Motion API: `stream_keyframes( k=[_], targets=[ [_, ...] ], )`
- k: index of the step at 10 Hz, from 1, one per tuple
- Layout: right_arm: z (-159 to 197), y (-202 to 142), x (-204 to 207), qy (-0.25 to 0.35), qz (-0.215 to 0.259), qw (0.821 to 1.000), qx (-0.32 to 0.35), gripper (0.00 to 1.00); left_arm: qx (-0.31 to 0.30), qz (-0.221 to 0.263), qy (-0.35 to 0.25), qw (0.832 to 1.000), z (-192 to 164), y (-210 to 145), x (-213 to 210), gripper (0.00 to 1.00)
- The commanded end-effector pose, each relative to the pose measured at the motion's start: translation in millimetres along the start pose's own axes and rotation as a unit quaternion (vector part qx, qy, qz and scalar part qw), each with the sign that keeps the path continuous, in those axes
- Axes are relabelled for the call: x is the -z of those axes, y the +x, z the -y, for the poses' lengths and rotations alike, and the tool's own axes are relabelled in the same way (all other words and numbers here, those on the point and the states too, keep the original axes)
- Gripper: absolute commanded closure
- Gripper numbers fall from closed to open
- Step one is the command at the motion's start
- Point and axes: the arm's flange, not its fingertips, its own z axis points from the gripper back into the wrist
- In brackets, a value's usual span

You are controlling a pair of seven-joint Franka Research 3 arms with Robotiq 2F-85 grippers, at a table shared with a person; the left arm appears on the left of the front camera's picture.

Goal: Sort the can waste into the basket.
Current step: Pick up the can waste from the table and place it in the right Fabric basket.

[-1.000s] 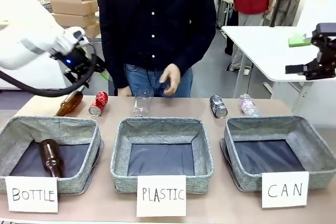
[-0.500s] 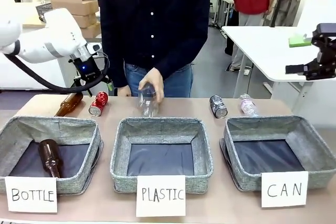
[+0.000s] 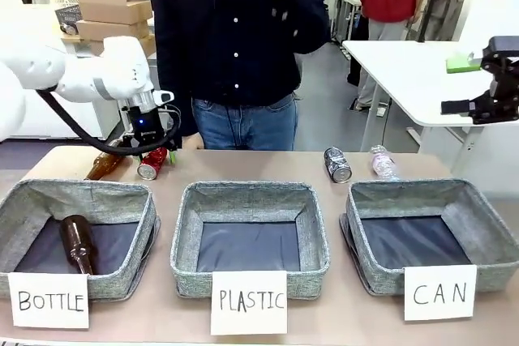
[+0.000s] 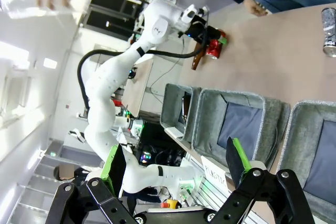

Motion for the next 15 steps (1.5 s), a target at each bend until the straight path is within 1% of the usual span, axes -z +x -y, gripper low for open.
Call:
stream_keyframes(
  k=[1, 2, 3, 4, 5, 6, 10, 12, 13, 14, 15],
  targets=[
    [-0.3, 4.1, 3.3, 0.011, 0.007, 1.000, -0.014, 0.00, -0.019, -0.002, 0.033, 0.999, 7.9, 10.4, -9.2, 0.00],
    [-0.3, 4.1, 3.3, 0.011, 0.007, 1.000, -0.014, 0.00, -0.015, -0.006, 0.047, 0.999, 10.4, 10.1, -8.0, 0.60],
    [-0.3, 4.1, 3.3, 0.011, 0.007, 1.000, -0.014, 0.00, -0.020, -0.001, 0.044, 0.999, 11.6, 10.1, -8.7, 0.60],
    [-0.3, 4.1, 3.3, 0.011, 0.007, 1.000, -0.014, 0.00, -0.022, 0.000, 0.043, 0.999, 12.7, 10.3, -9.8, 1.00],
    [-0.3, 4.1, 3.3, 0.011, 0.007, 1.000, -0.014, 0.00, -0.021, 0.001, 0.044, 0.999, 12.6, 10.4, -10.0, 0.64],
    [-0.3, 4.1, 3.3, 0.011, 0.007, 1.000, -0.014, 0.00, -0.025, 0.005, 0.051, 0.998, 12.1, 10.7, -9.4, 1.00],
    [-0.3, 4.1, 3.3, 0.011, 0.007, 1.000, -0.014, 0.00, -0.030, 0.019, 0.030, 0.999, 6.3, 1.9, -21.3, 1.00],
    [-0.3, 4.1, 3.3, 0.011, 0.007, 1.000, -0.014, 0.00, -0.027, 0.054, -0.016, 0.998, -2.9, -23.1, -51.5, 1.00],
    [-0.3, 4.1, 3.3, 0.011, 0.007, 1.000, -0.014, 0.00, -0.014, 0.071, -0.057, 0.996, -12.3, -54.6, -80.6, 1.00],
    [-0.3, 4.1, 3.3, 0.011, 0.007, 1.000, -0.014, 0.00, 0.021, 0.072, -0.107, 0.991, -21.6, -104.8, -113.7, 1.00],
    [-0.3, 4.1, 3.3, 0.011, 0.007, 1.000, -0.014, 0.00, 0.094, 0.071, -0.150, 0.982, -26.6, -167.8, -137.6, 1.00]
  ],
)
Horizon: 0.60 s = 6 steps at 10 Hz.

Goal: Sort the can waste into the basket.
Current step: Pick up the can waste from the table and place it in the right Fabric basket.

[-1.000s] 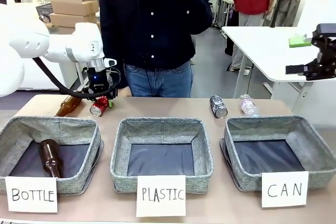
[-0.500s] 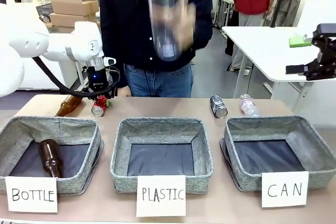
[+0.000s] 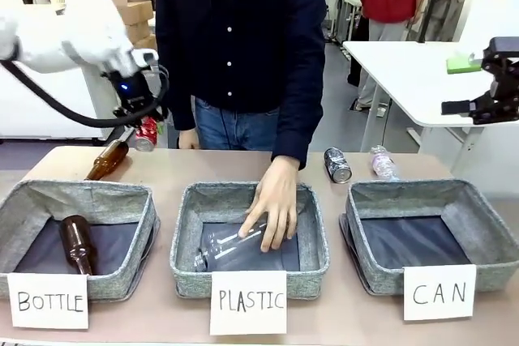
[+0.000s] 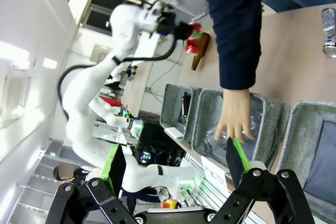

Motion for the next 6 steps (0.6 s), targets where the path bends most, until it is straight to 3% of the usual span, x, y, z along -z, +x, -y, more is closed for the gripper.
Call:
stream_keyframes(
  k=[1, 2, 4, 5, 6],
  targets=[
    [-0.1, 4.0, 3.4, 0.012, 0.007, 1.000, -0.013, 0.00, 0.152, -0.018, -0.091, 0.984, -4.9, -140.4, -37.2, 1.00],
    [-0.1, 4.0, 3.4, 0.012, 0.007, 1.000, -0.013, 0.00, 0.275, -0.016, -0.118, 0.954, 8.5, -184.8, -33.5, 1.00],
    [-0.1, 4.0, 3.4, 0.012, 0.007, 1.000, -0.013, 0.00, 0.411, -0.004, -0.110, 0.905, 27.9, -238.9, -12.3, 1.00],
    [-0.1, 4.0, 3.4, 0.012, 0.007, 1.000, -0.013, 0.00, 0.411, 0.027, -0.138, 0.901, 30.3, -246.7, -8.1, 1.00],
    [-0.1, 4.0, 3.4, 0.012, 0.007, 1.000, -0.013, 0.00, 0.299, -0.014, -0.079, 0.951, 36.5, -211.9, -31.4, 1.00]
  ],
)
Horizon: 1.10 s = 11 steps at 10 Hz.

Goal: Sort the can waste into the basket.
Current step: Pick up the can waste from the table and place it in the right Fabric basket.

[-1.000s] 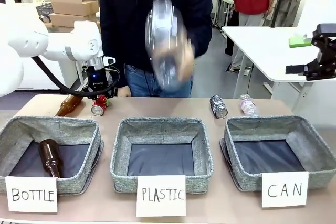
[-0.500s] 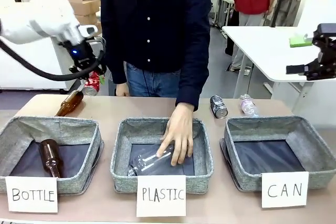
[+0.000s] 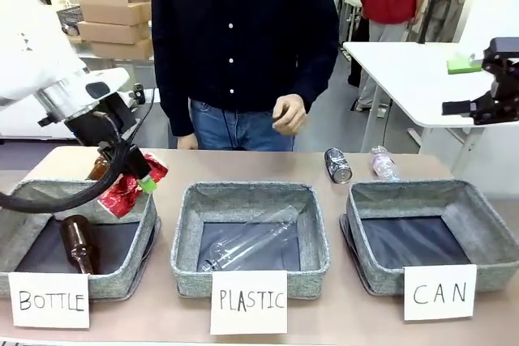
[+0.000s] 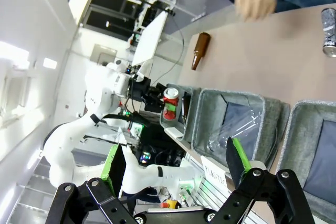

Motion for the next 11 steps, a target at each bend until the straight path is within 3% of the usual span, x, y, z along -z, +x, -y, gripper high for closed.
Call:
stream_keyframes(
  k=[1, 3, 4, 5, 6, 7, 9, 10, 11],
  targets=[
    [0.3, 3.9, 3.9, 0.012, 0.006, 1.000, -0.013, 0.00, -0.075, -0.005, 0.009, 0.997, -28.2, 27.7, -21.6, 1.00],
    [0.3, 3.9, 3.9, 0.012, 0.006, 1.000, -0.013, 0.00, -0.075, -0.005, 0.009, 0.997, -28.2, 27.7, -21.6, 1.00],
    [0.4, 0.1, 0.2, 0.000, 0.000, 1.000, 0.000, 0.00, -0.049, 0.003, 0.008, 0.999, -22.5, 14.2, -12.4, 0.59],
    [-24.7, 13.7, -22.1, -0.048, -0.003, 0.998, -0.037, 0.00, 0.032, 0.023, 0.011, 0.999, -6.6, 62.2, 0.1, 0.59],
    [-40.6, 21.0, -53.2, -0.121, 0.010, 0.990, -0.079, 0.00, 0.156, 0.045, 0.017, 0.987, 34.6, 110.3, 4.1, 0.59],
    [-40.4, 22.3, -100.8, -0.221, 0.032, 0.969, -0.104, 0.00, 0.275, 0.043, 0.036, 0.960, 95.9, 152.4, 7.9, 0.59],
    [-9.6, 2.7, -183.9, -0.363, 0.047, 0.929, -0.058, 0.00, 0.457, 0.014, 0.023, 0.889, 196.9, 190.9, 32.6, 0.59],
    [9.4, -12.7, -209.0, -0.402, 0.060, 0.914, -0.008, 0.00, 0.503, 0.007, 0.017, 0.864, 231.6, 206.7, 58.1, 0.59],
    [32.3, -24.5, -219.9, -0.413, 0.094, 0.905, 0.031, 0.00, 0.522, -0.010, 0.013, 0.853, 261.9, 227.4, 93.3, 0.59]
  ],
)
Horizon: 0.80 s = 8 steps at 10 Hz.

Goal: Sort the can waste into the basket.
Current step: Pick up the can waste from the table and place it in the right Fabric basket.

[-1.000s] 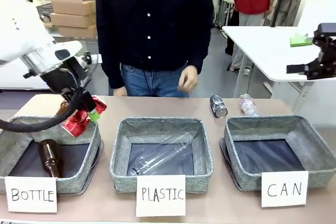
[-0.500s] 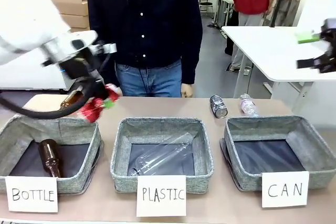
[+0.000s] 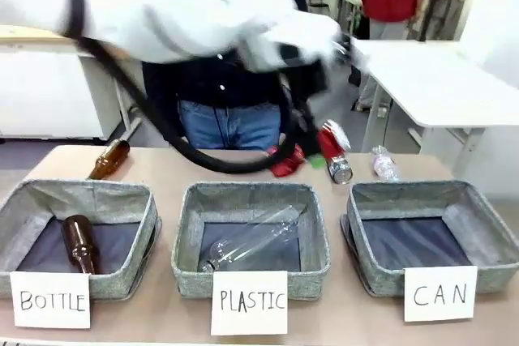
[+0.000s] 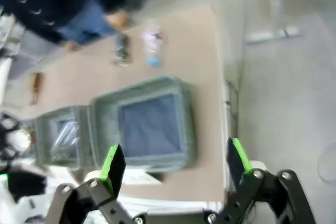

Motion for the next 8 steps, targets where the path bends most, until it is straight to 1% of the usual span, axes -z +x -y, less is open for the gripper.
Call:
stream_keyframes(
  k=[1, 2, 3, 4, 5, 6, 7, 8],
  targets=[
    [16.9, -12.6, 42.6, -0.011, 0.045, 0.993, 0.106, 0.00, 0.077, 0.012, 0.009, 0.997, -31.6, 26.9, 50.0, 0.59],
    [0.0, 0.0, 0.0, 0.000, 0.000, 1.000, 0.000, 0.00, 0.046, 0.026, 0.003, 0.999, -35.8, 57.4, 71.5, 0.59],
    [0.0, 0.0, 0.0, 0.000, 0.000, 1.000, 0.000, 0.00, -0.021, 0.050, -0.002, 0.999, -34.8, 82.9, 85.6, 0.59],
    [0.0, 0.0, 0.0, 0.000, 0.000, 1.000, 0.000, 0.00, -0.068, 0.090, 0.002, 0.994, -36.6, 106.6, 98.1, 0.59],
    [0.0, 0.0, 0.0, 0.000, 0.000, 1.000, 0.000, 0.00, -0.127, 0.116, -0.001, 0.985, -40.3, 124.2, 110.9, 0.59],
    [0.0, 0.0, 0.0, 0.000, 0.000, 1.000, 0.000, 0.00, -0.175, 0.107, -0.021, 0.978, -44.0, 129.3, 126.5, 0.59],
    [0.0, 0.0, 0.0, 0.000, 0.000, 1.000, 0.000, 0.00, -0.064, 0.085, -0.020, 0.994, -38.0, 93.4, 111.1, 0.59],
    [0.0, 0.0, 0.0, 0.000, 0.000, 1.000, 0.000, 0.00, -0.064, 0.085, -0.020, 0.994, -38.0, 93.4, 111.1, 0.59]
  ],
)
